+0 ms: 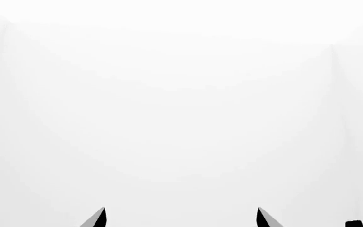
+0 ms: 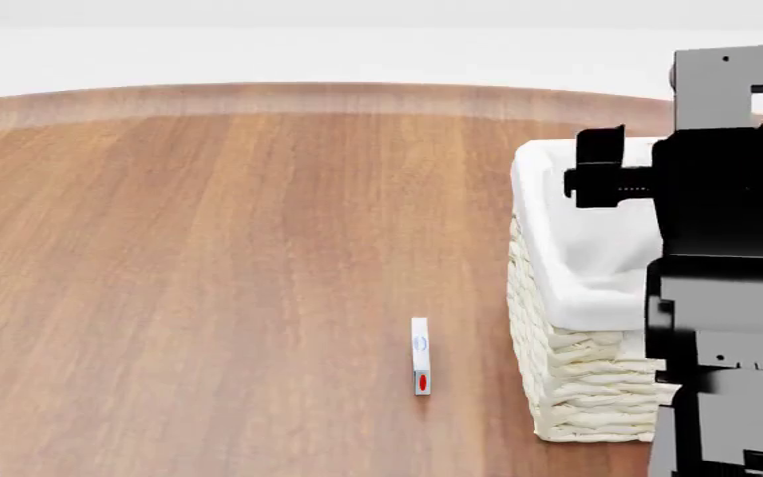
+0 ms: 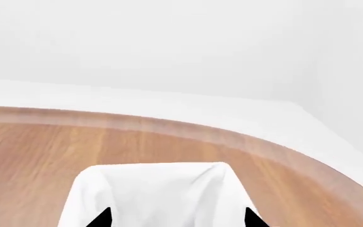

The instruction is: Pick up the tomato sauce, and put it in the basket.

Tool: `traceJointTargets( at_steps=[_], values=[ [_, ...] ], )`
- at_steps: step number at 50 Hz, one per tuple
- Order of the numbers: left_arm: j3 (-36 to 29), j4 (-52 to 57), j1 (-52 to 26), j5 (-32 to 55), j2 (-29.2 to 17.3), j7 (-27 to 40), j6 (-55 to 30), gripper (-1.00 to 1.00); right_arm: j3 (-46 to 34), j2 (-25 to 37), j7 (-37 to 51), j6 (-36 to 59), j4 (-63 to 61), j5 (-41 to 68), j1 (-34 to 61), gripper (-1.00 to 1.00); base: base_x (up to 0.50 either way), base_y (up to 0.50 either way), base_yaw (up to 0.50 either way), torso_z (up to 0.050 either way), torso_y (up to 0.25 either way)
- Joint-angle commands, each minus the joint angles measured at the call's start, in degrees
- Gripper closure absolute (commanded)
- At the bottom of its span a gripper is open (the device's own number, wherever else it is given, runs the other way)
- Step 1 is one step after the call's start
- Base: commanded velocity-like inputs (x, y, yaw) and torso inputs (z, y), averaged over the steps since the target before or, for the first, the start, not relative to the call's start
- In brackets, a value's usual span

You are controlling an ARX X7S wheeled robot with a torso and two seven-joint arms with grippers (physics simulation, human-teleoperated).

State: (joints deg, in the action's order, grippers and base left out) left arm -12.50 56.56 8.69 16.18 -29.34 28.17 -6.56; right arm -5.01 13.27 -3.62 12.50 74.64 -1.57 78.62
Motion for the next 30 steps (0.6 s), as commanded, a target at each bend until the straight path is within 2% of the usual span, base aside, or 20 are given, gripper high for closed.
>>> traceJointTargets(
  at_steps=[1, 4, 7, 9, 10, 13, 17, 24, 30],
  values=[
    [-1.5, -0.7, -0.1, -0.9, 0.1, -0.1, 0.4, -1.0, -1.8, 0.2, 0.1, 1.6, -18.2, -0.9, -4.0, -1.0, 0.0, 0.0, 0.0, 0.0, 0.0],
    [-1.5, -1.4, 0.6, -1.1, 0.1, -0.2, 1.3, -1.0, -0.8, 1.1, 0.3, 9.7, -42.4, -0.4, -12.1, -1.0, 0.0, 0.0, 0.0, 0.0, 0.0],
    [-1.4, -2.4, 1.3, -1.4, 0.0, -0.3, 2.4, -1.0, 1.0, 1.4, 1.3, 12.4, -61.6, 0.6, -22.5, -1.0, 0.0, 0.0, 0.0, 0.0, 0.0],
    [-1.6, -3.1, 1.2, -1.6, 0.1, -0.4, 2.6, -1.0, 1.0, 1.4, 3.0, 12.6, -71.5, -0.4, -28.8, -1.0, 0.0, 0.0, 0.0, 0.0, 0.0],
    [-1.9, -3.5, 1.1, -1.7, 0.2, -0.5, 2.6, -1.0, 2.4, 0.7, 3.2, 9.6, -77.2, 1.2, -33.8, -1.0, 0.0, 0.0, 0.0, 0.0, 0.0],
    [-2.8, -4.0, 0.4, -2.0, 0.6, -0.6, 2.3, -1.0, 2.3, -0.5, 9.0, 5.5, -87.6, -2.8, -44.5, -1.0, 0.0, 0.0, 0.0, 0.0, 0.0],
    [-4.3, -5.5, -0.2, -2.9, 1.1, -1.2, 2.2, -1.0, 0.4, -1.1, 12.3, 0.6, -95.4, -6.6, -55.6, -1.0, 0.0, 0.0, 0.0, 0.0, 0.0],
    [-5.5, -6.1, -0.1, -3.7, 1.4, -1.2, 2.4, -1.0, -0.2, -1.6, 13.9, -3.0, -100.1, -6.2, -65.1, -1.0, 0.0, 0.0, 0.0, 0.0, 0.0],
    [-6.2, -5.6, 0.5, -4.1, 1.3, -1.5, 2.7, -1.0, -2.0, -1.7, 15.3, -4.2, -101.4, -8.6, -68.3, -1.0, 0.0, 0.0, 0.0, 0.0, 0.0]
  ],
)
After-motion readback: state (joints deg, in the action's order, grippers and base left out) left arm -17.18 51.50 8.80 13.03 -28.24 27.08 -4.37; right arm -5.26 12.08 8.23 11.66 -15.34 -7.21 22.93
